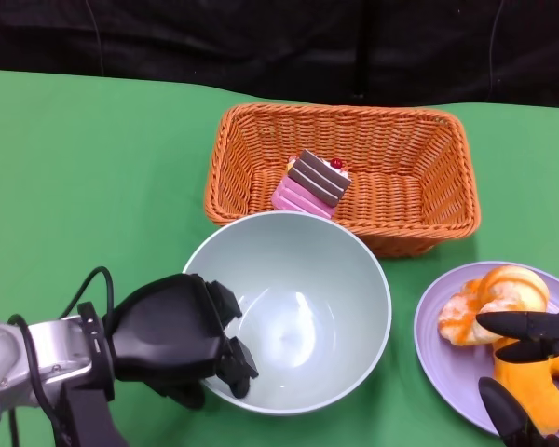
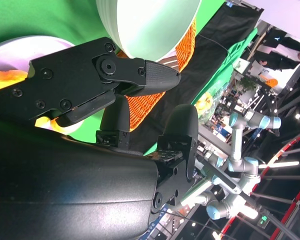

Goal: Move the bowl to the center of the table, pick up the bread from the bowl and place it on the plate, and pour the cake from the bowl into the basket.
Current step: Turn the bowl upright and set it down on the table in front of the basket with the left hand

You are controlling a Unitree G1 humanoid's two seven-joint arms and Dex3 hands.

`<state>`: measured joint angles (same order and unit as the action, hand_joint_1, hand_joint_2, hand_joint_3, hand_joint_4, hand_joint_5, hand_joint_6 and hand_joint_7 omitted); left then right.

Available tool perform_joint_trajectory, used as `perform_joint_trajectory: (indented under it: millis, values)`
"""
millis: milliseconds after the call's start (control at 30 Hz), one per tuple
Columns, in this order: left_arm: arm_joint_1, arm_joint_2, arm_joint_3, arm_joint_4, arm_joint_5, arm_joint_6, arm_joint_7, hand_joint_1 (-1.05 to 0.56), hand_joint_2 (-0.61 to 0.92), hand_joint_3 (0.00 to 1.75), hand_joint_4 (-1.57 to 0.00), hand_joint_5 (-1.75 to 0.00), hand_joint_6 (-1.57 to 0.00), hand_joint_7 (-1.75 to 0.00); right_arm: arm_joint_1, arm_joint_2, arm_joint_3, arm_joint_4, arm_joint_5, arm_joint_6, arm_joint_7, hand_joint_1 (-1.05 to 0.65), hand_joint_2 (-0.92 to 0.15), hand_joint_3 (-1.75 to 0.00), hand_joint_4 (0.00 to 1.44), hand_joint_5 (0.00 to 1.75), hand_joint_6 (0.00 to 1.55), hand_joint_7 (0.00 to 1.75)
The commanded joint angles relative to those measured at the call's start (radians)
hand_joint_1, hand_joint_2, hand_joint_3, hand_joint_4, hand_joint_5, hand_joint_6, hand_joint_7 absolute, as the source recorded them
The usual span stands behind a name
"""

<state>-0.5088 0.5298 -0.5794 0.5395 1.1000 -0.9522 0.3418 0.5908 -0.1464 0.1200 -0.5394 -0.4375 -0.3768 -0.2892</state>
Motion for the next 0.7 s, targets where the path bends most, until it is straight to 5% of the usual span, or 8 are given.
perform_joint_trajectory:
  millis: [33, 233, 300, 433, 567, 700]
  values:
    - [0.112, 0.155, 0.023, -0.29, -0.421, 0.155, -0.536, -0.39, 0.92, 0.16, -0.73, -0.39, -0.78, -0.01, 0.004, -0.045, 0.058, -0.076, -0.025, -0.078, 0.087, -0.41, -0.86, -0.51, 0.3, 1.35, 0.24, 1.11]
    - [0.176, 0.224, 0.066, -0.54, -0.662, 0.38, -0.839, -0.49, 0.92, 0.15, -0.64, -0.19, -0.63, 0.0, -0.002, -0.053, 0.066, -0.089, 0.022, -0.046, 0.161, -0.41, -0.88, -0.45, 0.32, 1.32, 0.19, 1.11]
    - [0.196, 0.263, 0.099, -0.658, -0.786, 0.504, -0.972, -0.63, 0.92, 0.14, -0.47, -0.09, -0.42, 0.0, -0.01, -0.053, 0.075, -0.091, 0.056, -0.029, 0.197, -0.4, -0.86, -0.42, 0.34, 1.3, 0.2, 1.12]
    - [0.225, 0.298, 0.186, -0.798, -0.992, 0.679, -1.124, -0.69, 0.92, 0.13, -0.35, -0.03, -0.32, 0.0, -0.029, -0.05, 0.078, -0.102, 0.082, 0.006, 0.248, -0.4, -0.86, -0.41, 0.33, 1.29, 0.19, 1.13]
    - [0.265, 0.272, 0.293, -0.825, -1.239, 0.767, -1.194, -0.66, 0.92, 0.15, -0.42, -0.06, -0.4, -0.04, -0.045, -0.053, 0.091, -0.117, 0.107, 0.047, 0.295, -0.41, -0.88, -0.4, 0.29, 1.28, 0.18, 1.14]
    - [0.366, 0.14, 0.391, -0.822, -1.383, 0.8, -1.102, -0.56, 0.92, 0.17, -0.62, -0.17, -0.55, -0.11, -0.073, -0.057, 0.098, -0.116, 0.134, 0.069, 0.334, -0.4, -0.88, -0.39, 0.28, 1.31, 0.18, 1.15]
